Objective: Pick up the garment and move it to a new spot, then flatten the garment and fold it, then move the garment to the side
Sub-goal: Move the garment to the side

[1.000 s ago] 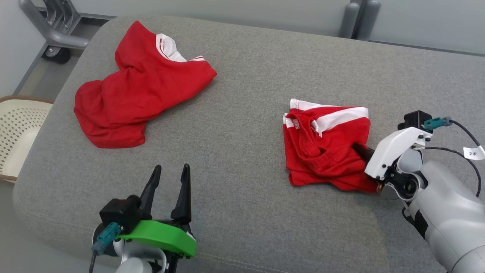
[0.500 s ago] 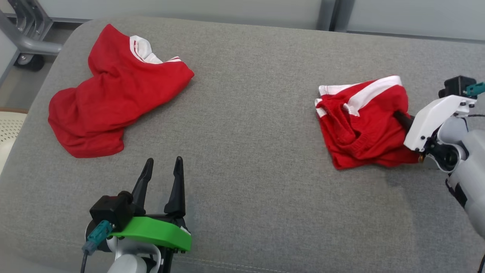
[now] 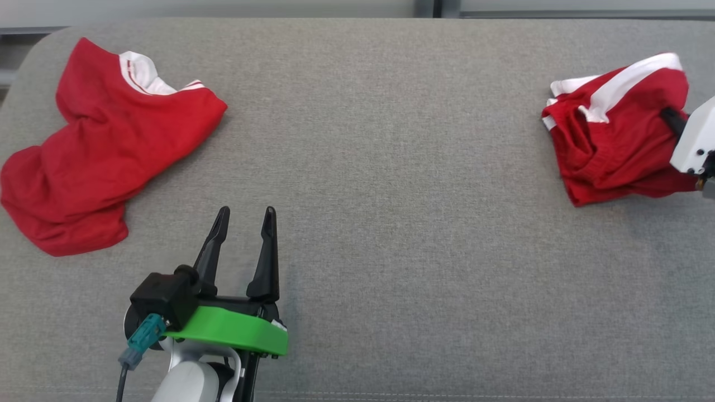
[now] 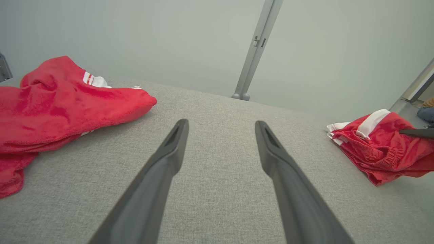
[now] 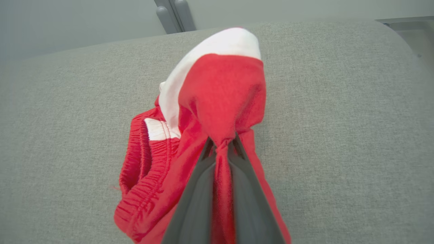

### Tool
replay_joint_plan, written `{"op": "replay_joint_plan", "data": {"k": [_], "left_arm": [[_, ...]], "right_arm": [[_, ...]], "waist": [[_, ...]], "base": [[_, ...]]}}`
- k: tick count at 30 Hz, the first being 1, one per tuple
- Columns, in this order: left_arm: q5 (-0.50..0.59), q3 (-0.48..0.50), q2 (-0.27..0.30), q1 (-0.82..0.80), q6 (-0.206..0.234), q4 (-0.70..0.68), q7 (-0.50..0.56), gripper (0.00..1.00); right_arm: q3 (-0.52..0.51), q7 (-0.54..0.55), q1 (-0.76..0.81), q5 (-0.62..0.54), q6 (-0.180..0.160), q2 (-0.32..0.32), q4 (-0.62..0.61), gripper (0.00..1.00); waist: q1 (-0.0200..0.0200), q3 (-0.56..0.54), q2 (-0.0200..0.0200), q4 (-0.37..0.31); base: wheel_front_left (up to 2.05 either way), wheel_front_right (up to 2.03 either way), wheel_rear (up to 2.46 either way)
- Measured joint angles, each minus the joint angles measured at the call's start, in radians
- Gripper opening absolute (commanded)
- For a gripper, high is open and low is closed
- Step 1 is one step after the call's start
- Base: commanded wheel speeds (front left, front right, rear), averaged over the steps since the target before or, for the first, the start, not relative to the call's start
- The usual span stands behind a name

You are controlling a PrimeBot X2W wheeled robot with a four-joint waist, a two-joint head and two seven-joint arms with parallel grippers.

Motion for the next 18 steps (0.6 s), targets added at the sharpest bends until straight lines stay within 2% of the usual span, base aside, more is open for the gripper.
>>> {"op": "replay_joint_plan", "data": {"k": [8,13,18], "left_arm": [[0.021,-0.022,0.003,-0.021,0.000,-0.025,0.025,1.00],[0.041,-0.035,0.012,-0.040,0.000,-0.033,0.044,1.00],[0.056,-0.035,0.027,-0.042,0.000,-0.043,0.062,1.00]], "right_arm": [[-0.001,0.003,-0.054,-0.028,-0.003,-0.065,0.009,0.00],[0.003,-0.003,-0.068,-0.062,-0.023,-0.122,0.028,0.00],[0.005,-0.029,-0.091,-0.089,-0.045,-0.130,0.040,0.00]], "waist": [[0.0000,0.049,0.0000,-0.034],[0.0000,0.078,0.0000,-0.035],[0.0000,0.104,0.0000,-0.026]], "base": [[0.00,0.00,0.00],[0.00,0.00,0.00],[0.00,0.00,0.00]]}}
